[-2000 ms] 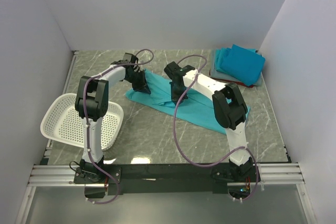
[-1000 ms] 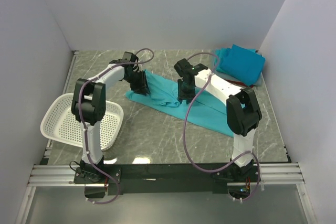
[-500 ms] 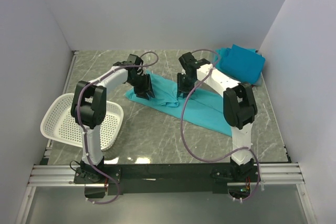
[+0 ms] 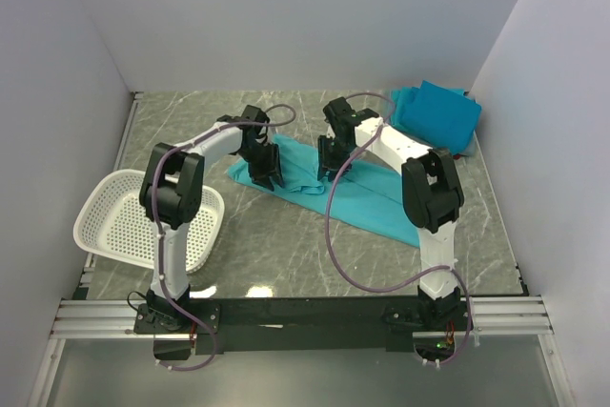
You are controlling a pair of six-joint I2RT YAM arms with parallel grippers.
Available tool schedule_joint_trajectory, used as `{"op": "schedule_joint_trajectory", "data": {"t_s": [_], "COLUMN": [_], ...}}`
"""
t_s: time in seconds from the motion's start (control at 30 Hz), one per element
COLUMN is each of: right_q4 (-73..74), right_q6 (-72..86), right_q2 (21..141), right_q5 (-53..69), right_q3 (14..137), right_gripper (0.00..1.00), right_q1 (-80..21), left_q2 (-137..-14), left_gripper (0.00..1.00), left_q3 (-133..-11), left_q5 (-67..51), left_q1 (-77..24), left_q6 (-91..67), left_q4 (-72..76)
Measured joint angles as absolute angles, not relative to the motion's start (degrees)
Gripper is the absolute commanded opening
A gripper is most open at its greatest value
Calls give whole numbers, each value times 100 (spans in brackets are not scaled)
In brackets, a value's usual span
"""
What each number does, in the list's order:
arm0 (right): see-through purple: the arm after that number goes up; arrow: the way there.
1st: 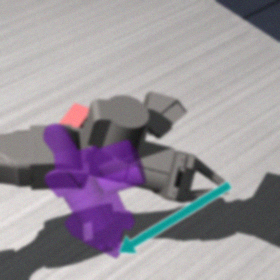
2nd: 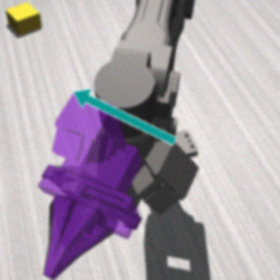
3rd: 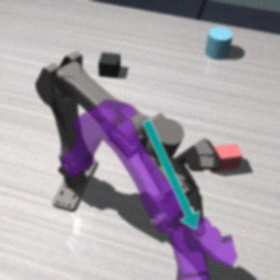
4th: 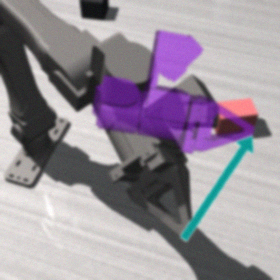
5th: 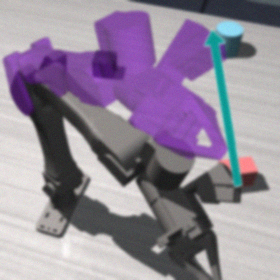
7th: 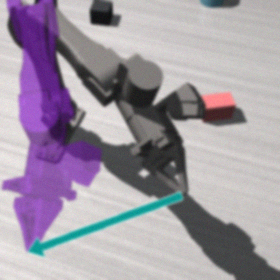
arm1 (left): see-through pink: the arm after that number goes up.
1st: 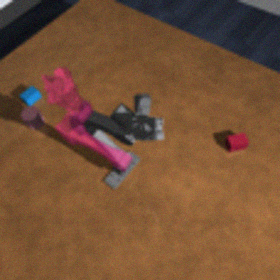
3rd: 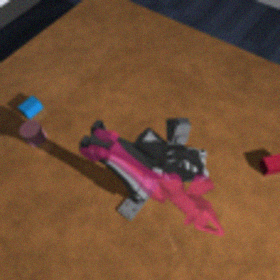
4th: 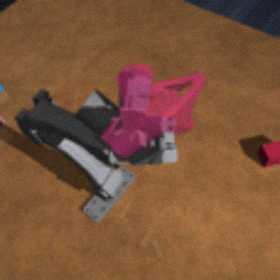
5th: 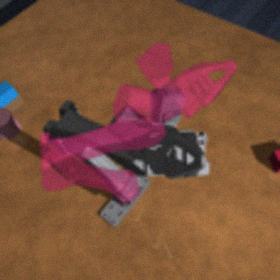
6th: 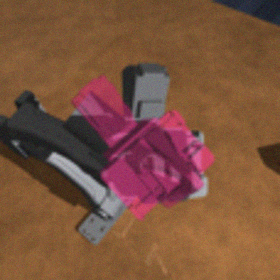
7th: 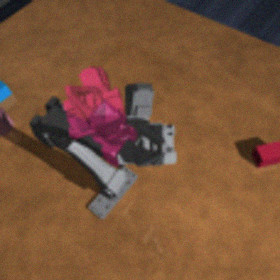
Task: Fold and stack the t-shirts
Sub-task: Fold the tshirt
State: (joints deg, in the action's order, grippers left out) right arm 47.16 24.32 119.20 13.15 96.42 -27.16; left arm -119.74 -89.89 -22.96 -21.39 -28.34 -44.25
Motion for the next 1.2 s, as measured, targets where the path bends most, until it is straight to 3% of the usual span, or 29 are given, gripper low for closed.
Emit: {"op": "schedule_joint_trajectory", "data": {"t_s": [0.57,0.83,1.2], "right_q4": [4584,4539,4528], "right_q6": [2434,2436,2434], "right_q2": [12300,12313,12315], "right_q5": [1313,1317,1317], "right_q3": [9585,9585,9585], "right_gripper": [41,32,29], "right_q1": [-2779,-2779,-2779], "left_q2": [-12084,-12311,-12366], "left_gripper": [41,38,31], "left_q3": [-9146,-9262,-9301], "left_q5": [-2108,-2064,-2047], "left_q1": [-2217,-2226,-2255], "left_q6": [-2816,-2825,-2860], "left_q4": [-4609,-4569,-4506]}}
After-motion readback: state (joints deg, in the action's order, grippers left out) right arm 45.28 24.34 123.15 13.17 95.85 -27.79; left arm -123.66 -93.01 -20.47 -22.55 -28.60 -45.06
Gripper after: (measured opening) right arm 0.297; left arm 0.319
